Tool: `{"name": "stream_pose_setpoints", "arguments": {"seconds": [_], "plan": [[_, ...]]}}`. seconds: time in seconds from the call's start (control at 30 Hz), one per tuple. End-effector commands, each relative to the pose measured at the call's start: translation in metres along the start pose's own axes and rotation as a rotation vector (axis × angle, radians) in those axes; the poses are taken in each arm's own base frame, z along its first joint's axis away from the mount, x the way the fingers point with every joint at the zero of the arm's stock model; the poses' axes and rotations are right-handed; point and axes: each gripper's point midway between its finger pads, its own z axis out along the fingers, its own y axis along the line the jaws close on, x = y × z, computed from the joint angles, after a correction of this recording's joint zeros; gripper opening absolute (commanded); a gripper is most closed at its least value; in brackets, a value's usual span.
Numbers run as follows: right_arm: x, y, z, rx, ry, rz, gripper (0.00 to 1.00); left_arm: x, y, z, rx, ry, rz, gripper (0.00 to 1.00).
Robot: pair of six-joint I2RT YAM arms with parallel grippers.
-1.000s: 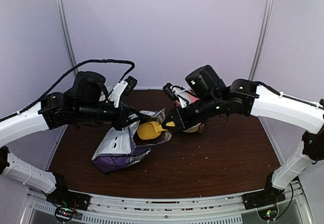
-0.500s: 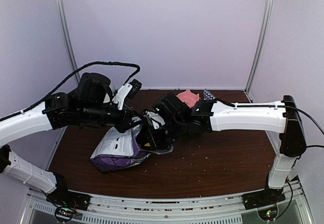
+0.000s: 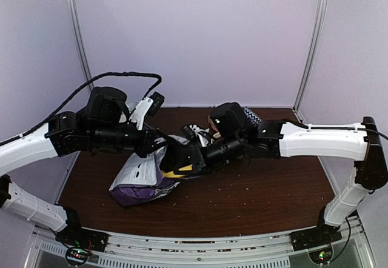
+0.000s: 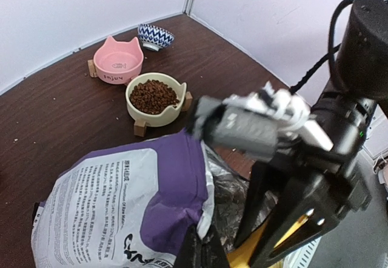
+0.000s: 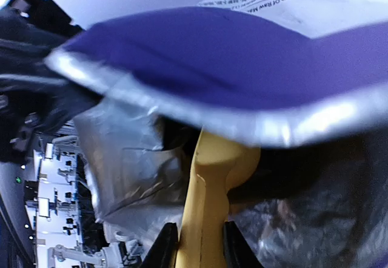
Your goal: Serve the pet food
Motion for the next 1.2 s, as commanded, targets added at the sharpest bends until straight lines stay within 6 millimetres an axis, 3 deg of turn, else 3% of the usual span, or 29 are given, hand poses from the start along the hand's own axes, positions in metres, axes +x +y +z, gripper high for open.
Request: {"name": "stream_pose_setpoints", "arguments": {"seconds": [0.0, 0.13, 0.27, 0.67, 0.9, 1.17], "plan": [[-0.005, 0.048, -0.045, -0.243, -0.036, 0.041, 0.00, -0.056, -0.008, -0.027, 0.014, -0.231, -0.004, 0.00], [-0.008, 0.039, -0.069, -0.302, -0.103, 0.119, 0.00, -0.057, -0.005, -0.030, 0.003, -0.242, -0.005, 0.00], [-0.010, 0.017, -0.084, -0.345, -0.166, 0.225, 0.00, -0.057, -0.004, -0.033, -0.004, -0.250, -0.005, 0.00], [-0.014, 0.010, -0.129, -0.443, -0.261, 0.272, 0.00, -0.059, 0.011, -0.042, -0.085, -0.277, -0.035, 0.00], [-0.009, 0.017, -0.144, -0.469, -0.281, 0.249, 0.00, -0.060, 0.014, -0.044, -0.101, -0.288, -0.052, 0.00], [-0.015, 0.047, -0.166, -0.615, -0.314, 0.218, 0.00, -0.060, 0.022, -0.046, -0.138, -0.291, -0.082, 0.00]]}}
